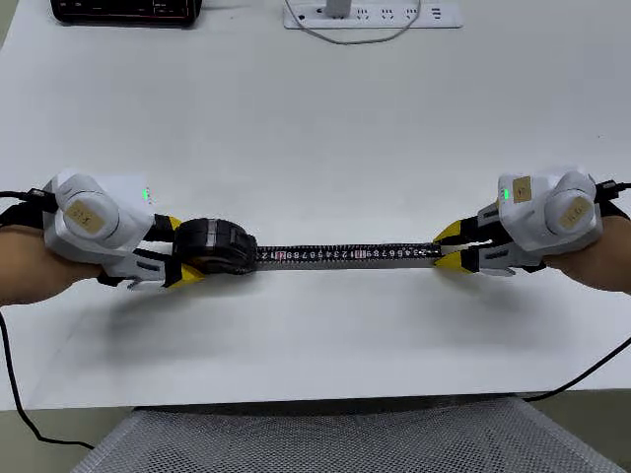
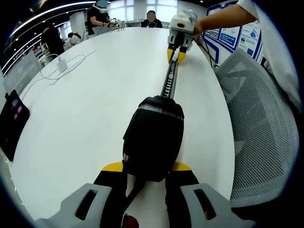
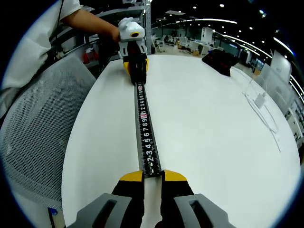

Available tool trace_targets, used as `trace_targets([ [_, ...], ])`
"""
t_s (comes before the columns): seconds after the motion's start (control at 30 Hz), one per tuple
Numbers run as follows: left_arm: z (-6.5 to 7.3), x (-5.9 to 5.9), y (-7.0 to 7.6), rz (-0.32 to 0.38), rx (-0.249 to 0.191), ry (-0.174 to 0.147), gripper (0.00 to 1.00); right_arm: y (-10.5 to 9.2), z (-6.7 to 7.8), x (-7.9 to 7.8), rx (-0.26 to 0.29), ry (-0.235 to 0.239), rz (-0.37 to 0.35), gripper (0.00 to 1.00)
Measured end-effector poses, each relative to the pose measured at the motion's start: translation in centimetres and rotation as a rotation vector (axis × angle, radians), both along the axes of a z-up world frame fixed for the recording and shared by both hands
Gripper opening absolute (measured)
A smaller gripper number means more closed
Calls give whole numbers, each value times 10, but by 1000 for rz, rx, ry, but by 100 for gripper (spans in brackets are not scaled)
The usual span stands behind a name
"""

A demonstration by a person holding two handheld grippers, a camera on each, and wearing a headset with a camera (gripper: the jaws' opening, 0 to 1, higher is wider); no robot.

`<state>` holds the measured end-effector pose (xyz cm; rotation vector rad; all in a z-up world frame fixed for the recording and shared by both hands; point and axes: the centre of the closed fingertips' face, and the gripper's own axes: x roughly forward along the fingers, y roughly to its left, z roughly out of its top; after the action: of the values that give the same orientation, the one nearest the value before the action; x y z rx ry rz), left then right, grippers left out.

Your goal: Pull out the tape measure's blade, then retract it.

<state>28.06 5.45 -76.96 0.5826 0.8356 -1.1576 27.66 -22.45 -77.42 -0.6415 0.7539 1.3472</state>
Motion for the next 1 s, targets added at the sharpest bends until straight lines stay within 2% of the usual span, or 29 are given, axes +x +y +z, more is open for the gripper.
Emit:
trace_targets([
  [0.47,0,0,0,3,0,1,26,-11,1,0,-14,2,-13,8],
  [0.77,0,1,0,8,3,-10,26,-10,1,0,-23,5,-21,9],
  [1.0,0,2,-2,24,-1,2,26,-10,1,0,-36,10,-10,10],
])
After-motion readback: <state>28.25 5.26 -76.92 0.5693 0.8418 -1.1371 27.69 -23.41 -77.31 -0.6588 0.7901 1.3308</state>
